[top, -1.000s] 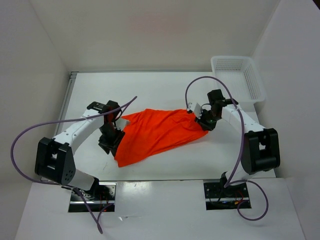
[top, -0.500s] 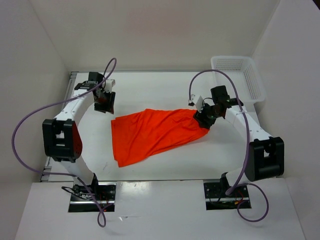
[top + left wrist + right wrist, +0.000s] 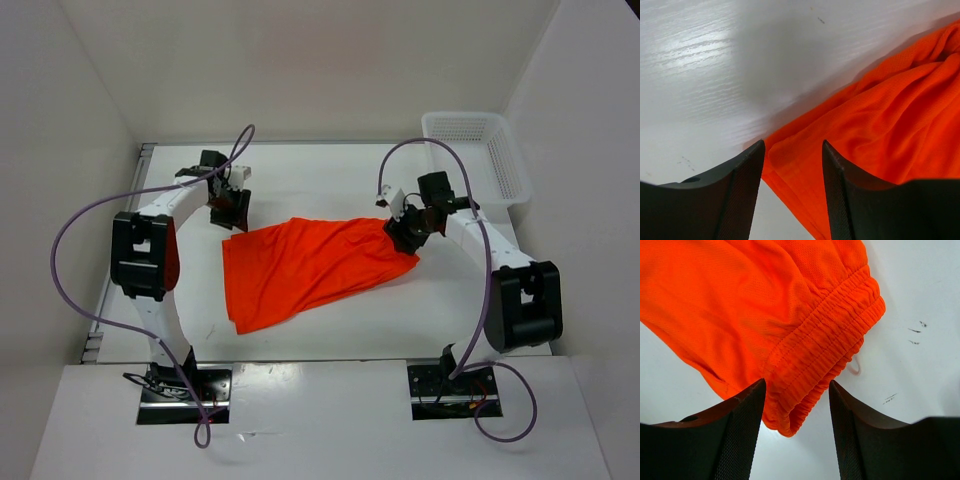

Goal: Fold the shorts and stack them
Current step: Fold the shorts

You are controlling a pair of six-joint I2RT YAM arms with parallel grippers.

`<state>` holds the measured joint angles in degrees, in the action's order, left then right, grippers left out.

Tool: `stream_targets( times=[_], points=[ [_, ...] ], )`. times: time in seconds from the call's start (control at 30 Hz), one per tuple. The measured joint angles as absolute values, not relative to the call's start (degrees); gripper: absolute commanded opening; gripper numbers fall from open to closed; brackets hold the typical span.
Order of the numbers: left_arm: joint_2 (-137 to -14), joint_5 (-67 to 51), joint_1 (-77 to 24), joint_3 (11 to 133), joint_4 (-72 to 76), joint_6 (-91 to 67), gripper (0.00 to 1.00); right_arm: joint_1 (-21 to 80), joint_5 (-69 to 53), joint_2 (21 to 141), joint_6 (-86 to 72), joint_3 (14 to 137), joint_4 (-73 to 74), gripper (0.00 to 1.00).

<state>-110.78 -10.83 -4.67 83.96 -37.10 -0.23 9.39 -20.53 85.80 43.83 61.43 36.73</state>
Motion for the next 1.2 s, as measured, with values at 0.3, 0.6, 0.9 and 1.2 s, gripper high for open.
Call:
stream_targets(
  times=[0.3, 0.6, 0.9, 1.2],
  points=[
    [-112.8, -10.9, -4.7, 82.2, -35.7, -0.2, 0.34, 9.4, -19.0, 87.8, 43.5, 59.9, 35.5, 0.58],
    [-110.8, -14.2, -3.0, 82.2, -38.0, -0.3, 0.53, 9.4, -18.4, 87.7, 44.9, 56.6, 35.6, 0.58],
    [-110.0, -14.5, -3.4, 81.4, -39.2, -0.2, 0.43, 9.4, -18.2, 87.5, 46.0, 55.5, 35.5, 0.54],
    [-113.2, -15.4, -4.7, 81.2, -38.4, -0.2, 0.0, 9.4, -17.2, 86.7, 46.7, 52.5, 34.1, 0.03]
  ],
)
